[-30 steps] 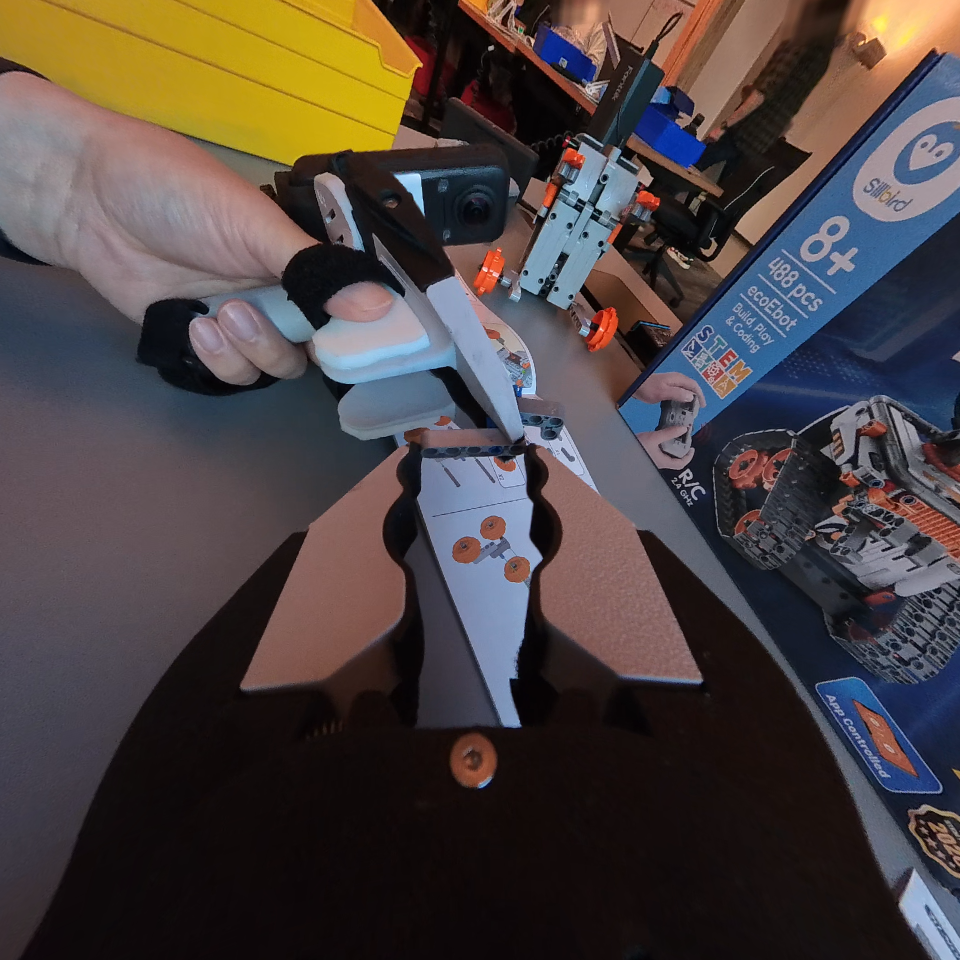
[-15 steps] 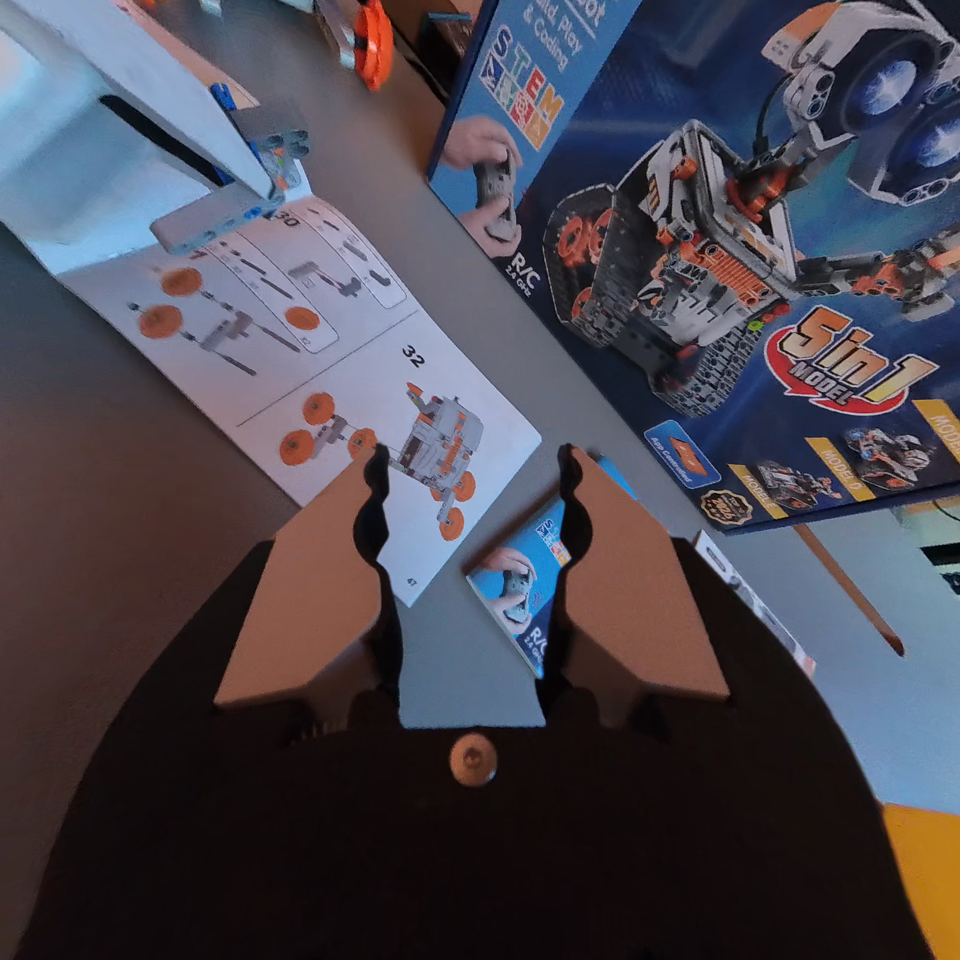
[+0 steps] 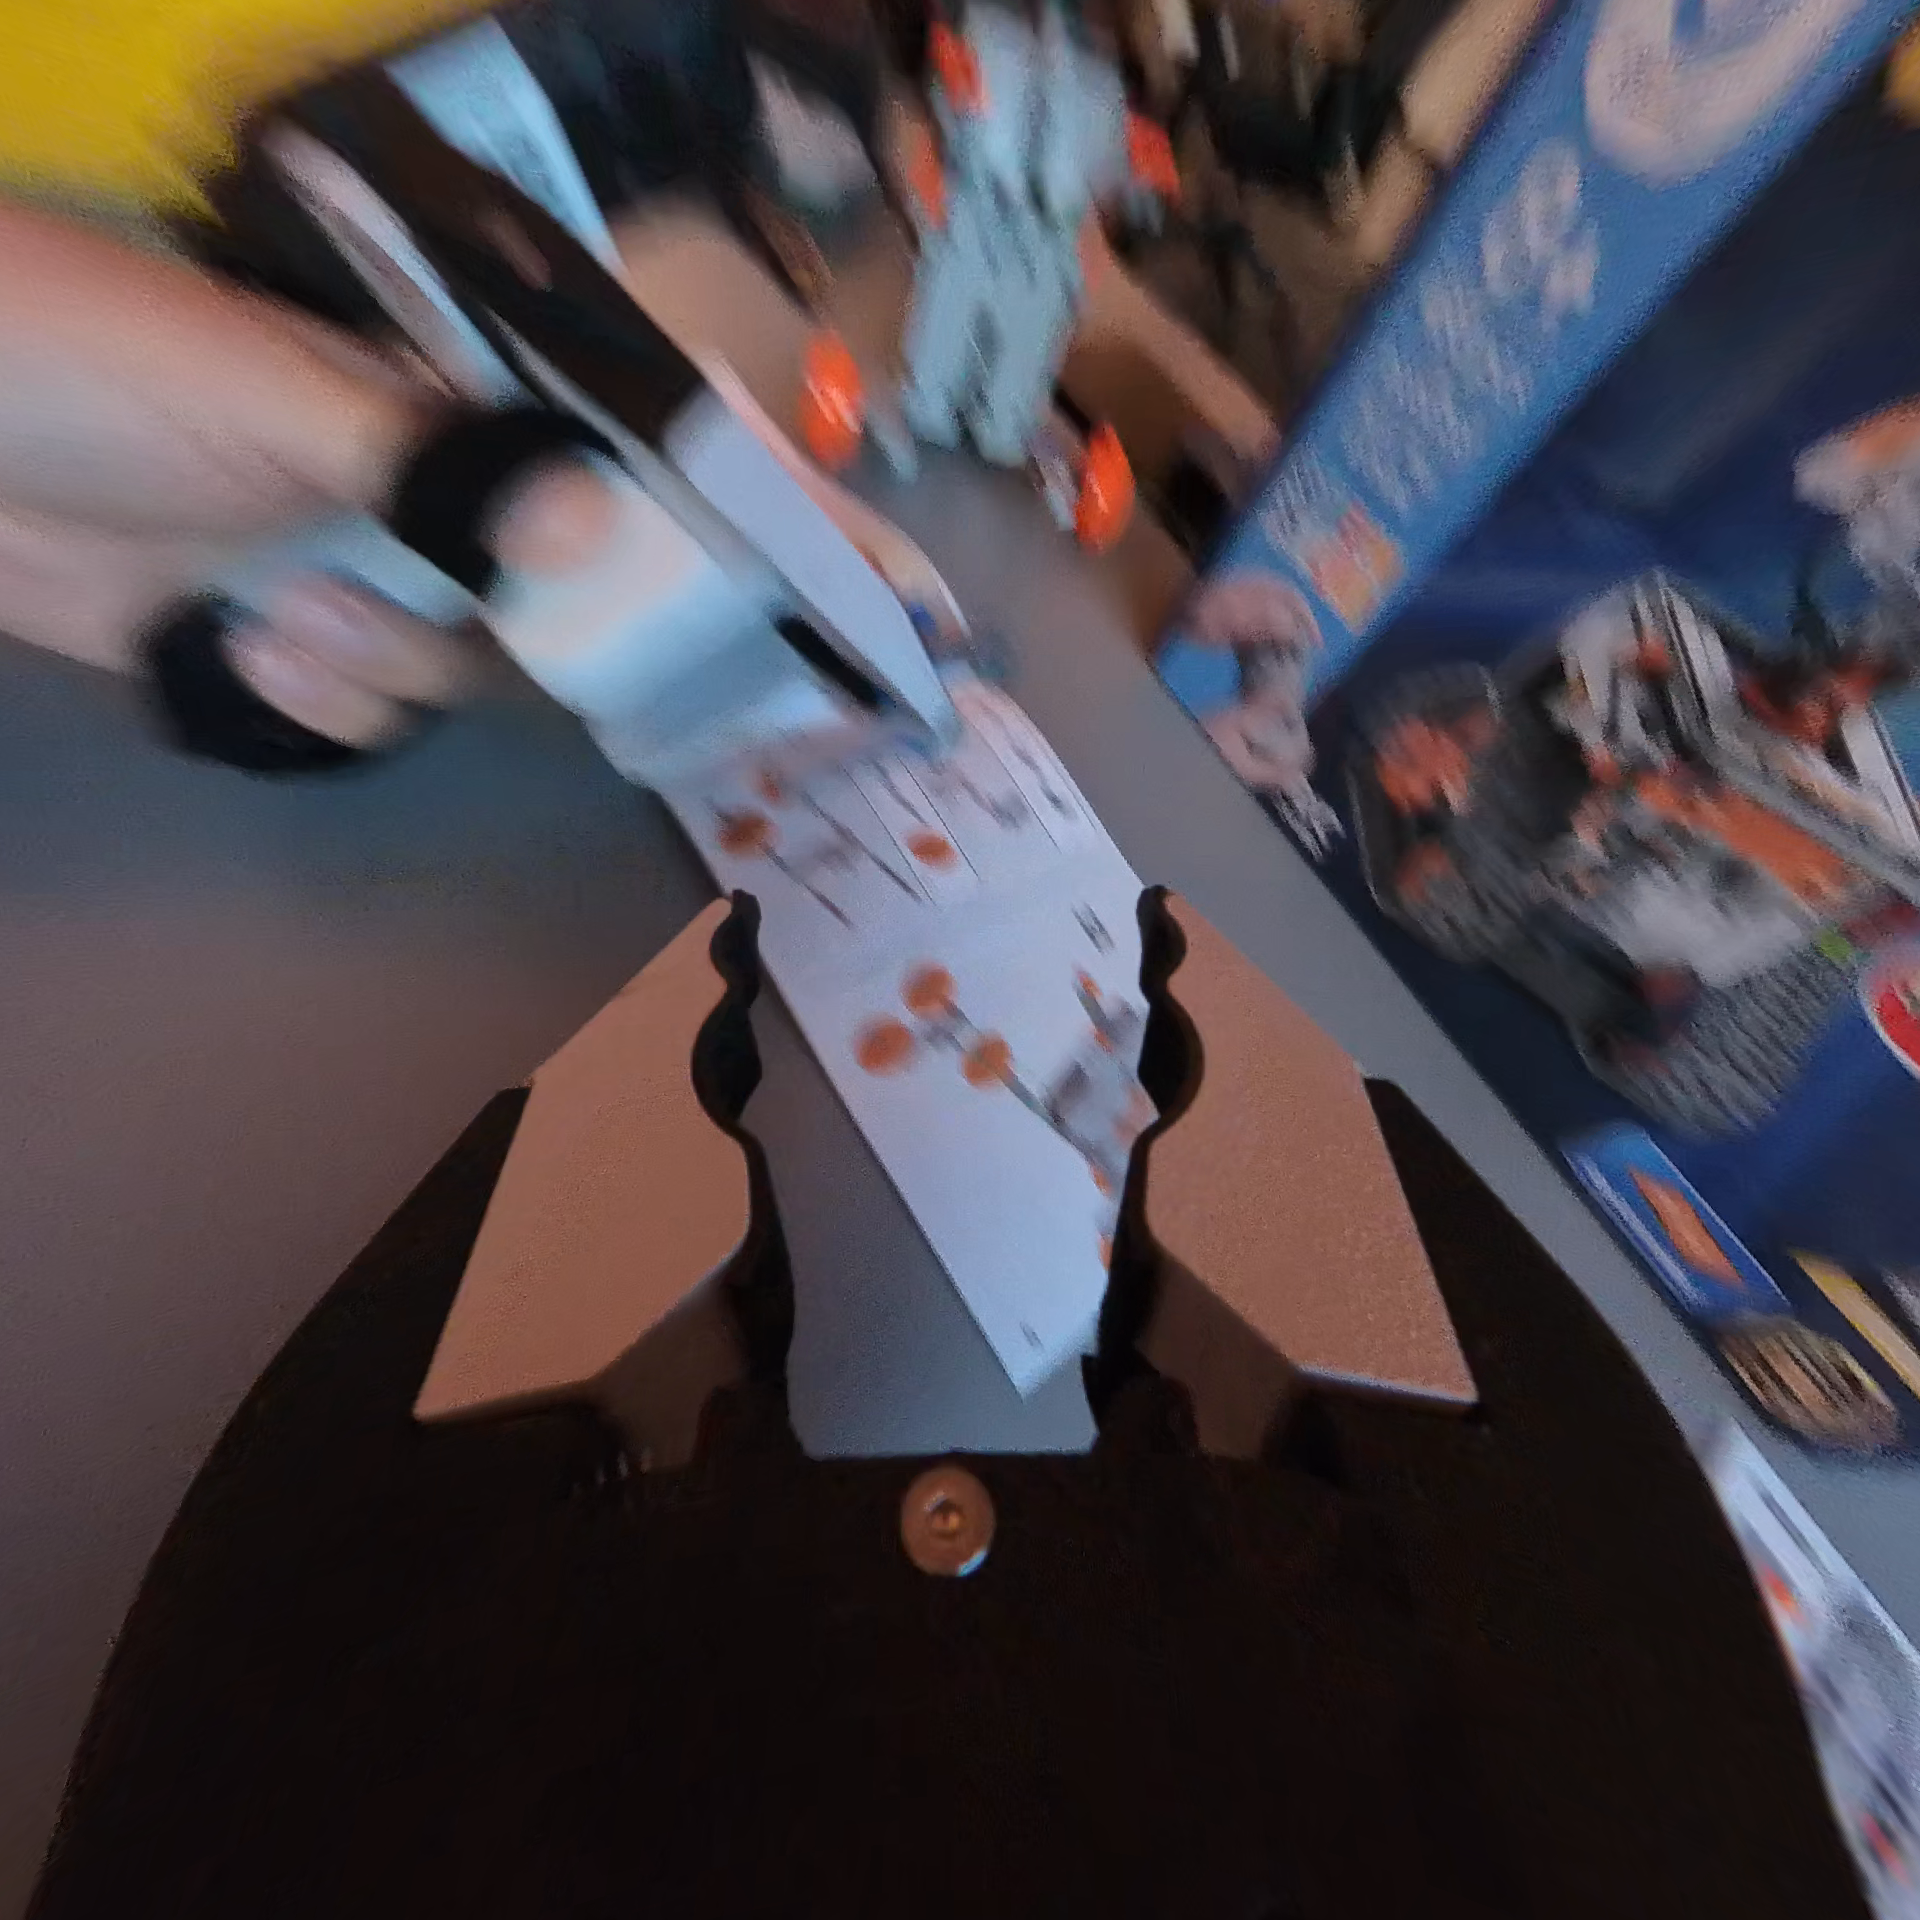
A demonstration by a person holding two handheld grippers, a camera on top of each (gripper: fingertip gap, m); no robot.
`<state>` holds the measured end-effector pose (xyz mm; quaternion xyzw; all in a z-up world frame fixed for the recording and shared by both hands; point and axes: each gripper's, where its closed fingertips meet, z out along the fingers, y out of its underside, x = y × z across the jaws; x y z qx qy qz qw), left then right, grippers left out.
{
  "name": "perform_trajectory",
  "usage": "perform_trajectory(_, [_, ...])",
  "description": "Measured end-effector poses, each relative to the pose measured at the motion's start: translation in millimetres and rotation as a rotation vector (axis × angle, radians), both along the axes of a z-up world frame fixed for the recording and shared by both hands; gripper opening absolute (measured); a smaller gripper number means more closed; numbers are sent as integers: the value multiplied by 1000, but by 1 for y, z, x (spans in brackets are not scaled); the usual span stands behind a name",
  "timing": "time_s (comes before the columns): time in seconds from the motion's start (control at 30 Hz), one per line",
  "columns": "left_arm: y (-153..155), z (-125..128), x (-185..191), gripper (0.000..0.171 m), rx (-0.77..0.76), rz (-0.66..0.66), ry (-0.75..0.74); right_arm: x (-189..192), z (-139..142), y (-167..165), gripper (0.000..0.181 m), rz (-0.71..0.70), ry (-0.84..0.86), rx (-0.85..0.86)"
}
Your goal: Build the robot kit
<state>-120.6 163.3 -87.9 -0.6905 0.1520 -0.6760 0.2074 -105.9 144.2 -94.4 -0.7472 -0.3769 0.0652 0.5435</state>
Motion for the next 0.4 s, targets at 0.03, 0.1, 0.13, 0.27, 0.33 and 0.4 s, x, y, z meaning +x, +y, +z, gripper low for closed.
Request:
perform_trajectory(0.03, [-5,1,3,5,-29,-22,-25,-13,11,-7,71,72,58,42])
perform_trajectory(0.1, [-11,3,7,4,-71,-53,-62,-16,20,-8,65,76,49,93])
perform_trajectory(0.13, [-13,4,9,4,-78,-61,-74,-16,20,-9,66,82,24,104])
perform_trajectory(0.27, [-22,7,15,4,-72,-99,-86,-22,16,-17,52,140,3,116])
perform_trajectory(0.33, [-26,6,18,4,-84,-118,-90,-20,11,-15,52,129,-10,94])
perform_trajectory(0.4, [-30,6,20,4,-82,-128,-87,-19,10,-14,51,119,1,97])
